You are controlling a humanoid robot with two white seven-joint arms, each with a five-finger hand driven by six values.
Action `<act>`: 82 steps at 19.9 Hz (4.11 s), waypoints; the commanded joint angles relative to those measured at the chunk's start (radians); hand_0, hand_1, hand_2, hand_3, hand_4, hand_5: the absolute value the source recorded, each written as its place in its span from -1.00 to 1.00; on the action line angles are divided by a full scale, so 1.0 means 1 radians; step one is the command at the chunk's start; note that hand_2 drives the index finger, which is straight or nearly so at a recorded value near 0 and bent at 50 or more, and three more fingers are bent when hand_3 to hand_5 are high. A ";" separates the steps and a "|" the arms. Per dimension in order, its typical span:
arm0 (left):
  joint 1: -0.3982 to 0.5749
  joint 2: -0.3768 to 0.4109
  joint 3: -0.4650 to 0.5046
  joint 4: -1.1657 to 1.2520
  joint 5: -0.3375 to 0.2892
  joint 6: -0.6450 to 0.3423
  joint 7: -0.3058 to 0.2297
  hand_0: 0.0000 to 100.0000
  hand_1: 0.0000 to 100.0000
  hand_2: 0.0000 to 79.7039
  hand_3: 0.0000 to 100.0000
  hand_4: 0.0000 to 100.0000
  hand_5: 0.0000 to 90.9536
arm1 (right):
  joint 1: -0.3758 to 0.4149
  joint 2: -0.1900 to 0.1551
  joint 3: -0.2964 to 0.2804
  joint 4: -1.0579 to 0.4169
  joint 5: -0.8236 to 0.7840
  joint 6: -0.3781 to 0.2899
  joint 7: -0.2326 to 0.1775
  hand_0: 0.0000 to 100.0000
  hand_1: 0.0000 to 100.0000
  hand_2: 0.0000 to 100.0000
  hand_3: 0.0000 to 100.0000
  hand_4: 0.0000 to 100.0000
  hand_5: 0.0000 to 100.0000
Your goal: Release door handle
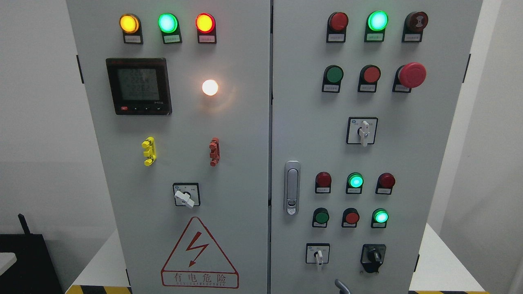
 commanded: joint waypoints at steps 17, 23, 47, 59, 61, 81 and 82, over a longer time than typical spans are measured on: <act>0.000 0.000 0.000 -0.009 -0.028 -0.001 0.001 -0.76 -0.22 -1.00 -1.00 -1.00 -1.00 | -0.004 0.030 0.009 -0.065 0.465 -0.096 -0.085 -0.09 -0.42 -1.00 -0.03 -0.14 -0.05; 0.000 0.000 0.000 -0.009 -0.028 -0.001 0.001 -0.76 -0.22 -1.00 -1.00 -1.00 -1.00 | -0.045 0.096 0.055 -0.047 0.805 -0.085 -0.125 -0.13 -0.04 -1.00 0.57 0.48 0.77; 0.000 0.000 0.000 -0.009 -0.028 -0.001 0.001 -0.76 -0.22 -1.00 -1.00 -1.00 -1.00 | -0.326 0.124 0.053 0.163 1.185 0.136 -0.049 -0.23 -0.13 -1.00 1.00 1.00 1.00; 0.000 0.000 0.000 -0.009 -0.028 -0.001 0.001 -0.76 -0.22 -1.00 -1.00 -1.00 -1.00 | -0.364 0.122 0.042 0.166 1.183 0.182 0.012 -0.19 -0.16 -1.00 1.00 1.00 1.00; 0.000 0.000 0.000 -0.009 -0.028 -0.001 0.001 -0.76 -0.22 -1.00 -1.00 -1.00 -1.00 | -0.367 0.122 0.041 0.166 1.183 0.191 0.021 -0.19 -0.16 -1.00 1.00 1.00 1.00; 0.000 0.000 0.000 -0.009 -0.028 -0.001 0.001 -0.76 -0.22 -1.00 -1.00 -1.00 -1.00 | -0.401 0.118 0.041 0.200 1.179 0.203 0.023 -0.18 -0.17 -1.00 1.00 1.00 1.00; 0.000 0.000 0.000 -0.009 -0.028 -0.001 0.001 -0.76 -0.22 -1.00 -1.00 -1.00 -1.00 | -0.403 0.118 0.041 0.200 1.179 0.206 0.023 -0.18 -0.17 -1.00 1.00 1.00 1.00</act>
